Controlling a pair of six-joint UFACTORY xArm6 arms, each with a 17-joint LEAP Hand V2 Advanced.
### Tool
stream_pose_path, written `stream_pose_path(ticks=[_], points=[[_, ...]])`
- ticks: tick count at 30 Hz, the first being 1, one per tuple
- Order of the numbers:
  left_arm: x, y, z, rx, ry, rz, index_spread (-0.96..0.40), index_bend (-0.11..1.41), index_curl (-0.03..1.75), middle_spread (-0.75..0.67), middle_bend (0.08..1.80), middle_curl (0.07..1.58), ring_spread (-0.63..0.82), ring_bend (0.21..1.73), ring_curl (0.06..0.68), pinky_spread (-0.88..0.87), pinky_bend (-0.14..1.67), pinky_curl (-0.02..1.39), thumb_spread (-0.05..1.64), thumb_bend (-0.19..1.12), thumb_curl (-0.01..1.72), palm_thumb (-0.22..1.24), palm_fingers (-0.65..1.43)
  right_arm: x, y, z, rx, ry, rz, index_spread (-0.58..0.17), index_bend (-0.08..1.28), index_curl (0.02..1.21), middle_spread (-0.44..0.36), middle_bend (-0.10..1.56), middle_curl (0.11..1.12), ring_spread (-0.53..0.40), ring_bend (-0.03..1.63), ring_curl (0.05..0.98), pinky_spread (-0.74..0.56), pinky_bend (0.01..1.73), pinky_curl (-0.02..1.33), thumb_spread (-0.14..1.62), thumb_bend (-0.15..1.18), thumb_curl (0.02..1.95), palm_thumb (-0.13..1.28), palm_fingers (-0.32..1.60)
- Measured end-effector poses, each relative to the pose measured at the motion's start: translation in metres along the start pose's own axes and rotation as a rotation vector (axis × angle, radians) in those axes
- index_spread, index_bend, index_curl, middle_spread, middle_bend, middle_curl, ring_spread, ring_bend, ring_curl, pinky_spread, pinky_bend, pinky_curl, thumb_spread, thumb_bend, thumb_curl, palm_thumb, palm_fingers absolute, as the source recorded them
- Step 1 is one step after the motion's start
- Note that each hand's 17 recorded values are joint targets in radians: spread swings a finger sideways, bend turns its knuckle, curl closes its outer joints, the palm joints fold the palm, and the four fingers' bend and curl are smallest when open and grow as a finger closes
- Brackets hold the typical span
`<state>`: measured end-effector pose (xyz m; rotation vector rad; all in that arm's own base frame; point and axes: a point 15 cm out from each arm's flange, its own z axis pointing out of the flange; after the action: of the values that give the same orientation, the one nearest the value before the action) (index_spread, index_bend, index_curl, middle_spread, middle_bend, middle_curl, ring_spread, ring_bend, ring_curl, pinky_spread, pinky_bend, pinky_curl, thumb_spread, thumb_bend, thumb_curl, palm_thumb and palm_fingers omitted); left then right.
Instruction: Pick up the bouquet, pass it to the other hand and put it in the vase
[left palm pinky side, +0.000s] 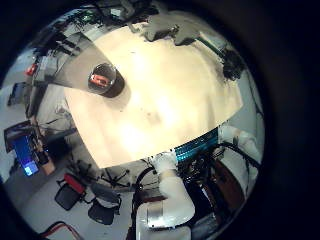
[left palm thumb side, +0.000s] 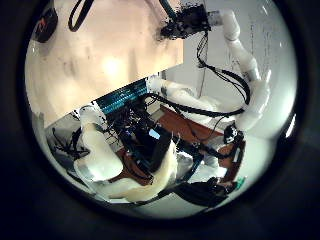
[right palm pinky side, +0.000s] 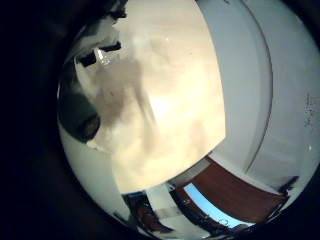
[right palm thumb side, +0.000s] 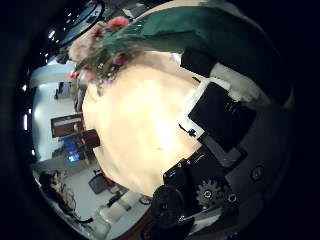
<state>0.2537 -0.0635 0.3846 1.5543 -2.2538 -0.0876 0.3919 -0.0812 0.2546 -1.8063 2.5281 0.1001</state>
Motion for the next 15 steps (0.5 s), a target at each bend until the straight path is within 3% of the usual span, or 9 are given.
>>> stream_pose_path(ticks=[4, 15], points=[[-0.003, 0.001, -0.003, 0.011, 0.001, -0.004, 0.01, 0.18, 0.34, 0.4, 0.19, 0.3, 0.59, 0.43, 0.212, 0.57, 0.2, 0.31, 1.13, -0.02, 0.28, 0.18, 0.02, -0.024, 0.017, -0.056, 0.059, -0.117, -0.05, -0.298, 1.07, 0.95, -0.123, 1.33, 0.78, -0.187, 1.46, 0.577, -0.21, 1.5, 0.4, 0.9, 0.09, 0.75, 1.14, 1.16], [0.004, 0.001, -0.012, 0.04, 0.042, 0.014, 0.01, 0.18, 0.34, 0.38, 0.2, 0.31, 0.58, 0.44, 0.215, 0.56, 0.19, 0.3, 1.14, -0.02, 0.28, 0.18, 0.06, -0.034, 0.052, -0.19, 0.293, -0.29, -0.114, -0.259, 1.11, 0.95, -0.11, 1.36, 0.75, -0.179, 1.48, 0.613, -0.19, 1.48, 0.46, 0.87, 0.07, 0.87, 1.15, 1.15]])
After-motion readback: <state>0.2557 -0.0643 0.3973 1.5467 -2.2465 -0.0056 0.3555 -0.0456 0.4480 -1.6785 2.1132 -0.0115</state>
